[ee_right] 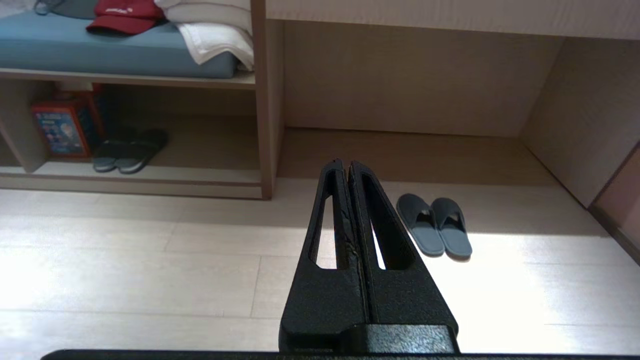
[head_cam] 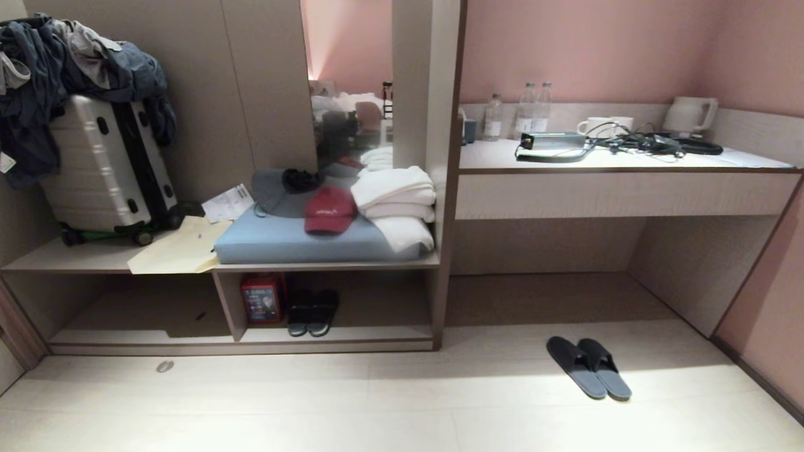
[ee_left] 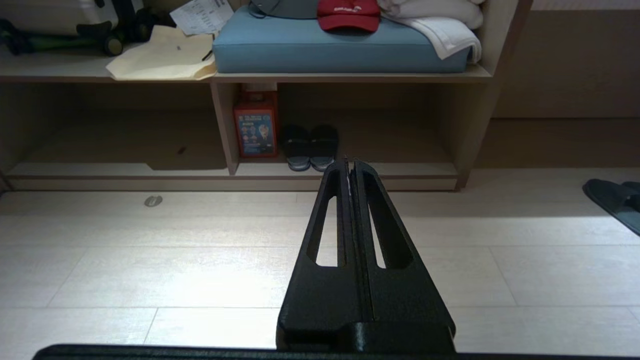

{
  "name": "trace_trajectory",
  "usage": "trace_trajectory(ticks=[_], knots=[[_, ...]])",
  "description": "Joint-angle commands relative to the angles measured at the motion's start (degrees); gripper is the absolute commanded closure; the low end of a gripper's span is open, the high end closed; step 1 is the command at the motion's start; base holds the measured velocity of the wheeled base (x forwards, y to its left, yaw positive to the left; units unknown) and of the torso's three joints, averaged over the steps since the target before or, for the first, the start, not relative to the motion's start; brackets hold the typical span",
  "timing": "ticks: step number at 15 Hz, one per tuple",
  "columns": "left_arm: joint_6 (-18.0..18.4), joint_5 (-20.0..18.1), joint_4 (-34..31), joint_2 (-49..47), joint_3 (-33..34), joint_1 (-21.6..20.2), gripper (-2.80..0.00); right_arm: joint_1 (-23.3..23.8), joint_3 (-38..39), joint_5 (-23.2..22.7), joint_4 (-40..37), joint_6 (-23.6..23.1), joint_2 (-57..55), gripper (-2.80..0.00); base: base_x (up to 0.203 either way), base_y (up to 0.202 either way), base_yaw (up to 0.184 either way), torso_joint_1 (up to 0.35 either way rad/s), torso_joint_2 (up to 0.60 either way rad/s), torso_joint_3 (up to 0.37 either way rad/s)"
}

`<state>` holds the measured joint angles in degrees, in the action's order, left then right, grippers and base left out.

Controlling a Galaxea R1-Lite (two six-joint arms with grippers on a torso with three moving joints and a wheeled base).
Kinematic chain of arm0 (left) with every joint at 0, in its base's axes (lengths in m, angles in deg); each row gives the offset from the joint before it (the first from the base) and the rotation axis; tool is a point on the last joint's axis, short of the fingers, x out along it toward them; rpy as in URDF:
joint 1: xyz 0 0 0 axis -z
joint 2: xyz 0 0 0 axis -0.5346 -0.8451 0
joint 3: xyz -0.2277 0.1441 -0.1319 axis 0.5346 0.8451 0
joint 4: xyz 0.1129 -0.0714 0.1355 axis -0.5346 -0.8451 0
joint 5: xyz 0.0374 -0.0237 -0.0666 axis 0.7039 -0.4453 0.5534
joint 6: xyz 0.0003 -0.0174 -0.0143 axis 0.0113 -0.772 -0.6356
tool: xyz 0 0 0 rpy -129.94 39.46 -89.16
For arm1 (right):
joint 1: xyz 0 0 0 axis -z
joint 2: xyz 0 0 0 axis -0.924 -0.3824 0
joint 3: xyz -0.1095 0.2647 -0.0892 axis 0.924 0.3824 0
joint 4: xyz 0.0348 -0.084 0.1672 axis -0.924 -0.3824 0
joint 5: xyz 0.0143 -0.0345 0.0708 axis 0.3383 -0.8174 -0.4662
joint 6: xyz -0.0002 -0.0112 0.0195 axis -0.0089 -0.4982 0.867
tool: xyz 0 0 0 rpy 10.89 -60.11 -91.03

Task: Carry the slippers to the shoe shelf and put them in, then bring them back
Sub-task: Pick up the slippers on the floor

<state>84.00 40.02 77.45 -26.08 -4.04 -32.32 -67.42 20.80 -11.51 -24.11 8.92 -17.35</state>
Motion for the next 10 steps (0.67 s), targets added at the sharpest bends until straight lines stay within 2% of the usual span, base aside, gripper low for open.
trace_trajectory(ticks=[1, 10], knots=[[-0.03, -0.02, 0.02, 0.00, 0.09, 0.00, 0.00, -0.01, 0.00, -0.04, 0.00, -0.03, 0.05, 0.00, 0.199, 0.000, 0.002, 0.003, 0.00, 0.001], [-0.03, -0.02, 0.02, -0.09, 0.09, 0.00, 0.00, -0.01, -0.06, 0.14, 0.09, 0.24, -0.04, 0.00, 0.198, 0.000, 0.000, 0.003, 0.00, 0.003]])
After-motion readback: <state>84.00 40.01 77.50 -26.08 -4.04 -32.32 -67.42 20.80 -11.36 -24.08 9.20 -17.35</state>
